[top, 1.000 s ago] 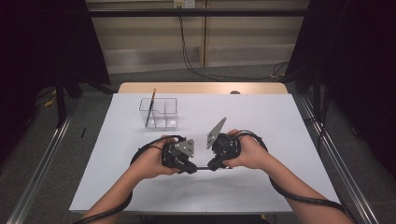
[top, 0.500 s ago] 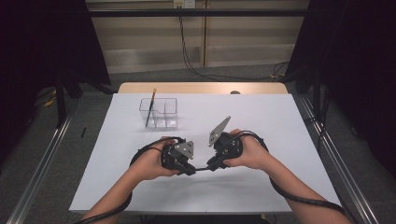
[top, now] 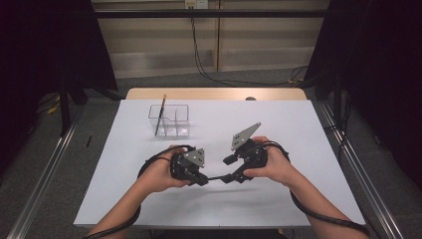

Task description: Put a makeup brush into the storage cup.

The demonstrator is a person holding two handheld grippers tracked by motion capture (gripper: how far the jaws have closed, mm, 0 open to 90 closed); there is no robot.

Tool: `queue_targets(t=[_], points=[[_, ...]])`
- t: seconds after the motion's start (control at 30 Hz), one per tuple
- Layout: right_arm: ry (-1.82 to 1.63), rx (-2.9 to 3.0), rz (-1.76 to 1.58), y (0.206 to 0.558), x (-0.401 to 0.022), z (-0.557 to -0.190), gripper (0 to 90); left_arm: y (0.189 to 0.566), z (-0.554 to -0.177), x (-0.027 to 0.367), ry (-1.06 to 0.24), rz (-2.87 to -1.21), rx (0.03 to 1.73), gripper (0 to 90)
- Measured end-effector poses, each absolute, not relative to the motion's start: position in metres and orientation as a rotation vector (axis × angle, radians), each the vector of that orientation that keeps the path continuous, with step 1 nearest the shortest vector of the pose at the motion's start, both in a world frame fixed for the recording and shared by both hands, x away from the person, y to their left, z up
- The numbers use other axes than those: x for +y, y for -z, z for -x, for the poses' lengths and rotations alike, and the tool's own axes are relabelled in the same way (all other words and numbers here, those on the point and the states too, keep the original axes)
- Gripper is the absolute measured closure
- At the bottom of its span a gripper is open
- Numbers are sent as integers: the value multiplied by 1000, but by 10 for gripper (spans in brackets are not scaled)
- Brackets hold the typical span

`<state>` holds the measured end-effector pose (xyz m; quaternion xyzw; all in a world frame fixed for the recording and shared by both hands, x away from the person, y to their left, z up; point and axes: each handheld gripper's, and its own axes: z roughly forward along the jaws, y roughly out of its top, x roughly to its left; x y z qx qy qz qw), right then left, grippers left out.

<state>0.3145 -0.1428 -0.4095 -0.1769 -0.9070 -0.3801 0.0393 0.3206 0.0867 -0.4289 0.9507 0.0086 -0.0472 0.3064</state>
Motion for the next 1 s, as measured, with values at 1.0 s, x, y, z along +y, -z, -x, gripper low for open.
queue_targets(t=[1.0], points=[[1586,-2630,674,419,-164,-306,94,428,-322,100,106,-2390,111,840]])
